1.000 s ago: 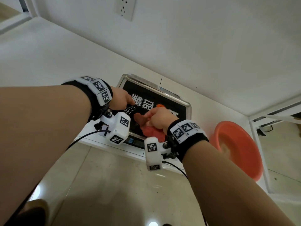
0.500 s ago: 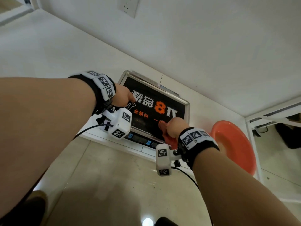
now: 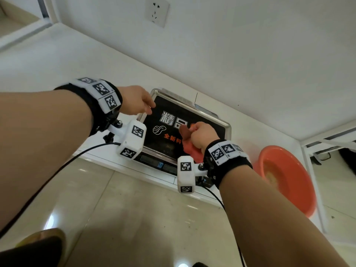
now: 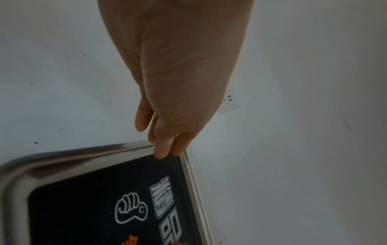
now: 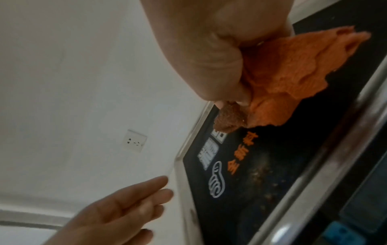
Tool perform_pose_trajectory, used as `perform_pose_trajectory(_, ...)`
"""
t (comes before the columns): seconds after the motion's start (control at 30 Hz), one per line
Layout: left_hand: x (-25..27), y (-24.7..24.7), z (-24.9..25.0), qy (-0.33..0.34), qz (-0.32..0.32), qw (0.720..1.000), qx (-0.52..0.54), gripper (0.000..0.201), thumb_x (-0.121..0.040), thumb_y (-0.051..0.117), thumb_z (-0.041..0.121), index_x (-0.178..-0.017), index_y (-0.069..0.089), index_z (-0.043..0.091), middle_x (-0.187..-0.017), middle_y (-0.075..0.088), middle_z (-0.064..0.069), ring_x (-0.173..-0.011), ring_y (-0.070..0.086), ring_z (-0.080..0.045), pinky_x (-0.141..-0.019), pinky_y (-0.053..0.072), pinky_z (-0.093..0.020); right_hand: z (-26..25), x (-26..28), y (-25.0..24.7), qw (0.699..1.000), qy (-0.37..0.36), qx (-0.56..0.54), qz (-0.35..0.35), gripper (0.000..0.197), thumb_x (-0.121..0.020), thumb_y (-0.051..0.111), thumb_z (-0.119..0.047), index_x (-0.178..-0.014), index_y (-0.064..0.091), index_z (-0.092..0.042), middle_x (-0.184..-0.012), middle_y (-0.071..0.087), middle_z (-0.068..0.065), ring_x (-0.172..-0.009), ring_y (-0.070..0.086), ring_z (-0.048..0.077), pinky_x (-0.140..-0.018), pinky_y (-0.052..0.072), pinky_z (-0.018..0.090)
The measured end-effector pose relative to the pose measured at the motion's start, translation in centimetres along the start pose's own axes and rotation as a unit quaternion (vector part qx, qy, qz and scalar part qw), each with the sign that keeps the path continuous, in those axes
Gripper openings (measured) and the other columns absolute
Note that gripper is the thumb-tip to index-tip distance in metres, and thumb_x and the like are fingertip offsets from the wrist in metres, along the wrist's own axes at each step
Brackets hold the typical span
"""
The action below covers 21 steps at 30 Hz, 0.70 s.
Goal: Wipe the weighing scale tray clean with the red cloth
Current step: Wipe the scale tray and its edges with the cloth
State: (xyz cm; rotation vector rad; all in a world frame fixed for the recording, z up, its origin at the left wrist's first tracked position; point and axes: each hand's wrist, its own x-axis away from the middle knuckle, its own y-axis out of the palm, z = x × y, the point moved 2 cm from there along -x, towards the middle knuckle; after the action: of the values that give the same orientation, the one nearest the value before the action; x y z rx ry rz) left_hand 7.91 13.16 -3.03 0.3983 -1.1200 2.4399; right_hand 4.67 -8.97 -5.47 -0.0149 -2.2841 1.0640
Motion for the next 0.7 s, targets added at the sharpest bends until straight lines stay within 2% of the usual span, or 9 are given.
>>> perform_pose_trajectory(0.03,0.3,-0.3,-0.2,0.003,0.022,1.0,-0.019,0.036,-0.091,0.058,0.015,-0.126,0.061,0.02,-0.123,0.064,0.002,-0.117,0.057,-0.018,-0.106,0.041,-0.031,0.5,-0.2,0.2,1.0,-0.002,-0.001,0.002,0.019,-0.091,0.053,-0.016,-0.073,0.054,-0.021,-0.077,0.06,0.007,-0.073,0.058,0.026,-0.078,0.054,0.039)
perform_pose_trajectory(0.07,0.5,-0.3,-0.5,0.001,0.033,0.999,-0.039,0.036,-0.091,0.057,0.015,-0.127,0.061,0.019,-0.125,0.063,0.0,-0.118,0.056,-0.019,-0.105,0.04,-0.03,0.6,-0.3,0.5,0.999,-0.03,0.015,0.005,0.018,-0.089,0.055,-0.019,-0.072,0.053,-0.024,-0.081,0.062,0.005,-0.076,0.06,0.025,-0.079,0.056,0.038)
perform_pose_trajectory(0.17,0.7,0.7,-1.6,-0.042,0.018,0.991,-0.126,0.045,-0.09,0.059,0.016,-0.134,0.052,0.022,-0.134,0.054,-0.004,-0.122,0.053,-0.023,-0.105,0.041,-0.033,0.5,-0.3,1.8,0.994,-0.101,0.045,-0.003,0.01,-0.081,0.059,-0.024,-0.074,0.062,-0.031,-0.098,0.073,0.005,-0.095,0.071,0.029,-0.087,0.06,0.042)
perform_pose_trajectory(0.23,0.9,1.3,-2.2,-0.085,0.006,0.982,-0.167,0.056,-0.088,0.063,0.023,-0.14,0.042,0.026,-0.139,0.045,-0.009,-0.119,0.053,-0.027,-0.101,0.045,-0.036,-0.1,-0.1,2.5,0.988,-0.133,0.074,-0.022,0.015,-0.086,0.057,-0.025,-0.082,0.069,-0.034,-0.104,0.075,0.003,-0.096,0.071,0.023,-0.089,0.059,0.038)
perform_pose_trajectory(0.3,1.1,1.7,-2.6,-0.115,-0.006,0.98,-0.16,0.067,-0.087,0.065,0.025,-0.145,0.032,0.026,-0.138,0.041,-0.013,-0.11,0.057,-0.029,-0.088,0.052,-0.036,-0.9,0.6,3.0,0.978,-0.161,0.122,-0.043,0.029,-0.089,0.054,-0.016,-0.103,0.073,-0.032,-0.113,0.073,0.003,-0.095,0.065,0.019,-0.092,0.056,0.032)
perform_pose_trajectory(0.37,1.2,2.1,-2.8,-0.123,-0.021,0.988,-0.094,0.072,-0.088,0.064,0.017,-0.148,0.025,0.023,-0.128,0.05,-0.012,-0.101,0.062,-0.026,-0.078,0.058,-0.035,-1.4,0.7,3.3,0.968,-0.185,0.158,-0.058,0.038,-0.091,0.052,-0.008,-0.12,0.07,-0.025,-0.12,0.07,0.004,-0.104,0.065,0.022,-0.092,0.052,0.029)
perform_pose_trajectory(0.47,1.1,2.7,-2.9,-0.133,-0.038,0.99,-0.018,0.073,-0.09,0.057,0.004,-0.151,0.019,0.019,-0.105,0.059,-0.011,-0.093,0.064,-0.023,-0.068,0.059,-0.033,-2.2,1.2,3.8,0.951,-0.224,0.195,-0.081,0.04,-0.092,0.052,-0.006,-0.124,0.069,-0.023,-0.122,0.069,0.004,-0.114,0.063,0.023,-0.093,0.049,0.029)
perform_pose_trajectory(0.57,1.3,3.0,-2.7,-0.136,-0.053,0.989,0.0,0.073,-0.09,0.052,-0.002,-0.152,0.019,0.018,-0.094,0.061,-0.011,-0.09,0.066,-0.026,-0.056,0.054,-0.028,-2.9,1.8,4.4,0.921,-0.283,0.238,-0.121,0.043,-0.093,0.053,-0.003,-0.125,0.069,-0.026,-0.119,0.069,0.002,-0.108,0.063,0.021,-0.094,0.049,0.028)
perform_pose_trajectory(0.7,1.3,3.1,-2.5,-0.132,-0.064,0.989,-0.023,0.074,-0.089,0.056,-0.001,-0.151,0.021,0.018,-0.09,0.063,-0.01,-0.091,0.069,-0.028,-0.06,0.056,-0.029,-3.3,2.0,4.8,0.891,-0.317,0.272,-0.176,0.036,-0.094,0.059,-0.007,-0.118,0.073,-0.029,-0.106,0.071,-0.006,-0.094,0.065,0.013,-0.088,0.055,0.027)
